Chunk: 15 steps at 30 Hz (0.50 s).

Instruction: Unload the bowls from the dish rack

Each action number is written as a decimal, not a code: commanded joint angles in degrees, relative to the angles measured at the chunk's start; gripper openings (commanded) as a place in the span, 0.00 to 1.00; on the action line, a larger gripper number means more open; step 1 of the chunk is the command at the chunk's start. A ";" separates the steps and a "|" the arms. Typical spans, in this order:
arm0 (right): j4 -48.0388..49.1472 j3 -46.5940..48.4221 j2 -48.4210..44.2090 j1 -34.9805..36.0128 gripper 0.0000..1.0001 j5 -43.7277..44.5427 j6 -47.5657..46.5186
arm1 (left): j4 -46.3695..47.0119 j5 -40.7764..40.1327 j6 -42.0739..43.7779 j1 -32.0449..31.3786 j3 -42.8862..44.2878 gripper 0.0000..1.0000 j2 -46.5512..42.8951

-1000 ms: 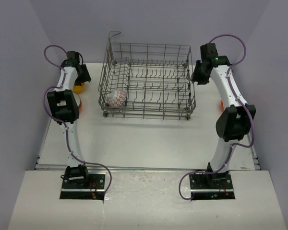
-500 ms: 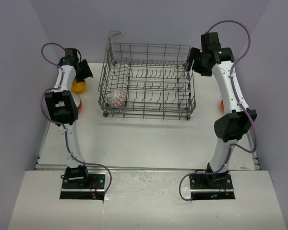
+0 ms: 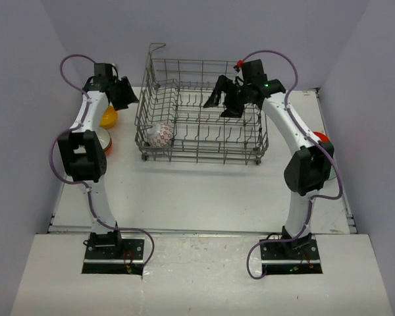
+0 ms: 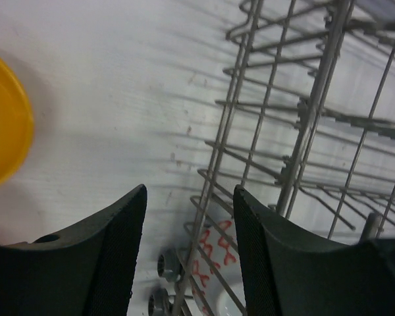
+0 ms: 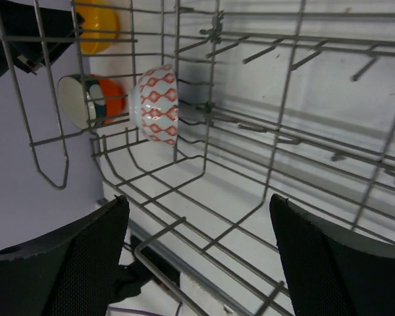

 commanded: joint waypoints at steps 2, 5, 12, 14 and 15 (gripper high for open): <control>15.37 -3.33 1.15 4.67 0.86 -12.45 10.34 | 4.31 0.93 -1.24 -2.19 -9.51 0.56 -7.55; 23.80 -8.42 1.33 6.61 0.86 -15.18 15.53 | 4.05 1.19 -0.98 -2.19 -11.46 0.56 -9.40; 36.99 -17.12 2.29 10.39 0.86 -13.43 18.79 | 4.40 1.20 -1.33 -3.33 -15.77 0.56 -13.79; 38.15 -17.92 3.00 10.92 0.84 -13.86 18.79 | 4.58 1.37 -1.51 -3.50 -17.44 0.56 -14.59; 38.33 -17.84 3.87 11.01 0.84 -14.04 18.53 | 4.58 1.37 -1.51 -3.68 -17.97 0.56 -15.28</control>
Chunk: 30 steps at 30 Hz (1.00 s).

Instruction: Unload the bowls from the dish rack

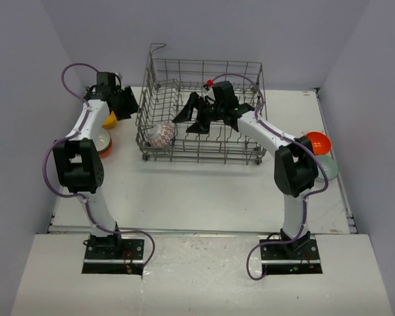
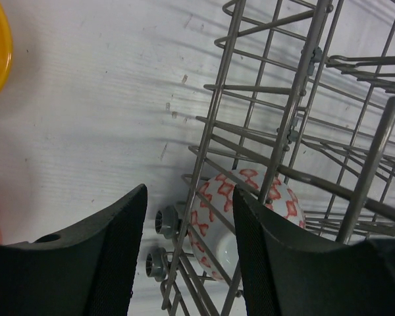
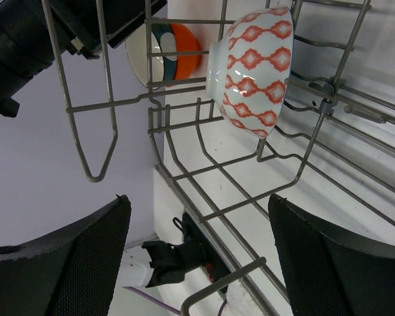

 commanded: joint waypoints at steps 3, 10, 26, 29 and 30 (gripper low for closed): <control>7.56 0.11 2.86 0.85 0.83 -1.72 -0.01 | 2.37 1.15 -1.09 -0.79 -3.71 0.56 -6.01; 6.59 4.41 7.51 1.73 0.82 -2.07 -2.82 | 2.72 0.97 -1.00 -0.79 -7.05 0.56 -8.12; 8.43 8.72 13.76 4.10 0.82 -2.51 -2.13 | 3.34 1.41 -1.44 -2.99 -9.86 0.56 -9.79; 8.96 9.95 14.99 4.36 0.81 -2.60 -1.51 | 3.43 1.41 -1.44 -3.17 -10.39 0.56 -9.88; 8.96 10.65 15.25 4.36 0.81 -2.42 -1.51 | 3.51 1.33 -1.44 -3.17 -10.48 0.56 -9.97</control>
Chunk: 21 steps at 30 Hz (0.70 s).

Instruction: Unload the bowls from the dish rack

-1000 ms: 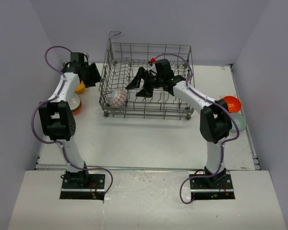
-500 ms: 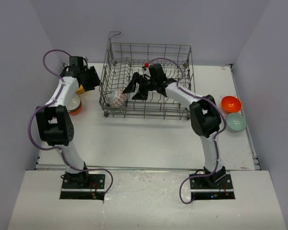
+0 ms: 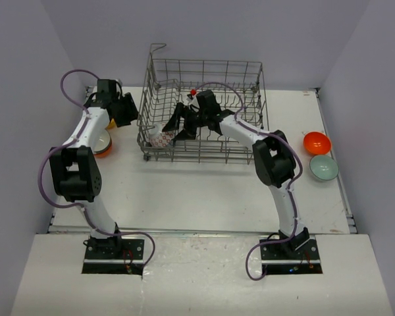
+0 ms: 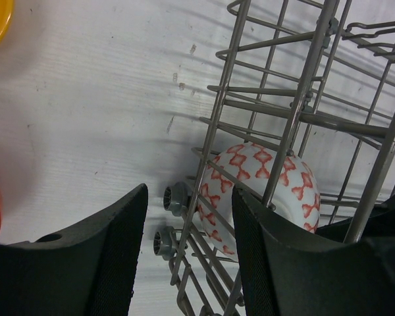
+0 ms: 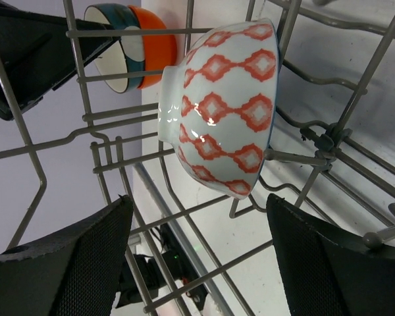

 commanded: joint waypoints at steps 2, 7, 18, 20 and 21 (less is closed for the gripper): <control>2.56 4.80 2.14 0.71 0.81 -0.98 -0.05 | 1.35 3.05 -0.90 -2.23 -1.02 0.56 -2.95; 2.56 7.43 3.37 0.80 0.81 -1.59 0.48 | 1.35 3.23 -0.72 -2.23 -0.67 0.56 -2.95; 1.59 12.10 6.36 1.59 0.74 -2.12 1.54 | 0.56 3.49 -0.37 -2.31 0.13 0.56 -2.69; 1.85 12.36 6.28 1.86 0.73 -2.29 1.54 | 0.56 3.49 -0.37 -2.32 0.13 0.56 -2.60; 2.20 12.02 5.84 1.94 0.72 -2.56 1.54 | 0.47 3.49 -0.28 -2.32 0.13 0.56 -2.51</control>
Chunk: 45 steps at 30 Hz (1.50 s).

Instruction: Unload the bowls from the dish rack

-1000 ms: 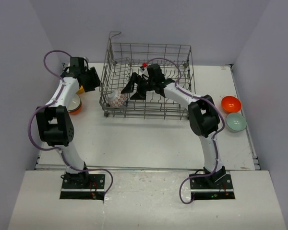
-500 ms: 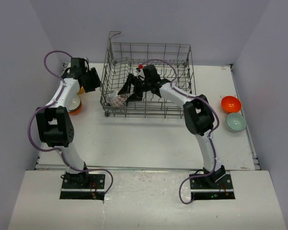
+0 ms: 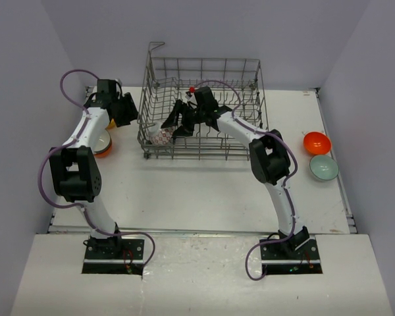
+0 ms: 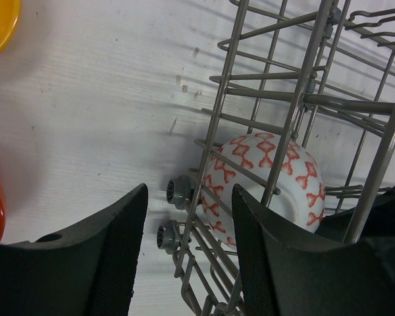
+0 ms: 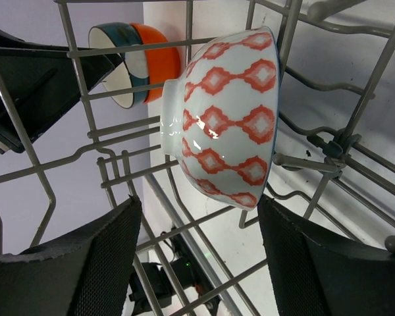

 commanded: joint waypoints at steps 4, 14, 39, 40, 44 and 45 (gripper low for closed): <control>9.73 1.27 -0.81 2.62 0.69 -2.60 -0.23 | -0.01 4.24 -0.41 -2.38 0.47 0.56 -2.09; 10.89 2.84 -0.47 3.59 0.67 -3.57 0.74 | -0.01 4.24 0.29 -2.47 -0.14 0.56 -2.27; 19.22 0.31 4.64 3.77 0.00 -6.29 6.18 | -1.15 4.50 2.14 -2.38 0.39 0.58 -1.74; 20.54 -0.57 4.37 3.77 0.00 -6.90 6.97 | -1.15 4.33 2.14 -2.38 0.47 0.58 -1.57; 28.60 -3.81 3.41 3.33 0.00 -10.32 12.14 | -1.24 4.50 2.40 -2.38 1.00 0.58 -1.04; 30.46 -4.52 3.14 3.24 0.00 -10.95 13.29 | -1.32 4.24 2.49 -2.38 1.00 0.58 -0.95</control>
